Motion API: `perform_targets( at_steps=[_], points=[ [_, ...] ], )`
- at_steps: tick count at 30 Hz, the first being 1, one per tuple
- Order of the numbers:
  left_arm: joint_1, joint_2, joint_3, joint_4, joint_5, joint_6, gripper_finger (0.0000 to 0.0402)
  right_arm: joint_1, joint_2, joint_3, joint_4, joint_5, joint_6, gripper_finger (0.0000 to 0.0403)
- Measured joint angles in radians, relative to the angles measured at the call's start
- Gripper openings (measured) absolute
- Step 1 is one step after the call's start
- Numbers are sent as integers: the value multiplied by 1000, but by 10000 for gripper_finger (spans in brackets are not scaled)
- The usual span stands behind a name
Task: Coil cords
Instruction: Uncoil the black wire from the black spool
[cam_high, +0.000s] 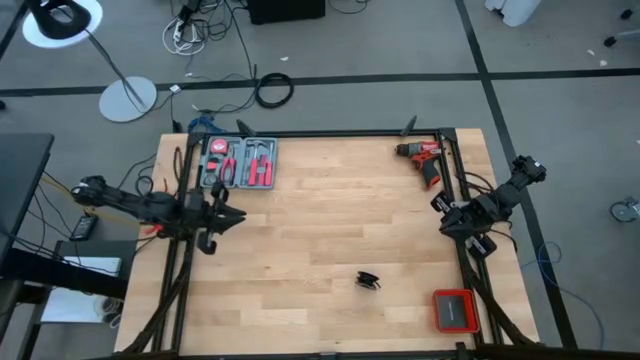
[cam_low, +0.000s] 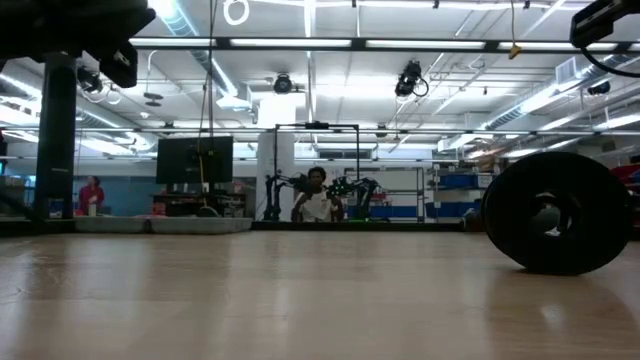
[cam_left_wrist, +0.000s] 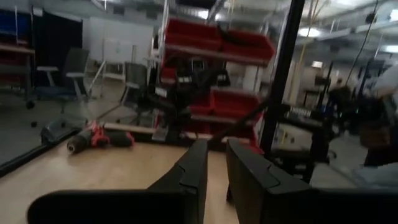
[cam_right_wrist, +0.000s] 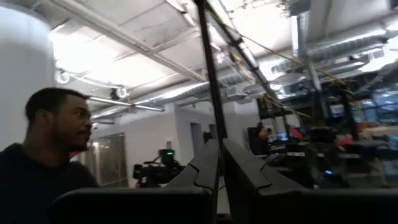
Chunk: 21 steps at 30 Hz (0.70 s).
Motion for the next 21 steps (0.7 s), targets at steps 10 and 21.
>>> perform_targets(
  at_steps=[10,21],
  points=[
    [0,231,130,-3,-21,-6,63,0,32,0,-79,362,147,25],
    [0,513,289,-66,-26,-66,63,-2,237,40,-88,415,228,25]
  ],
)
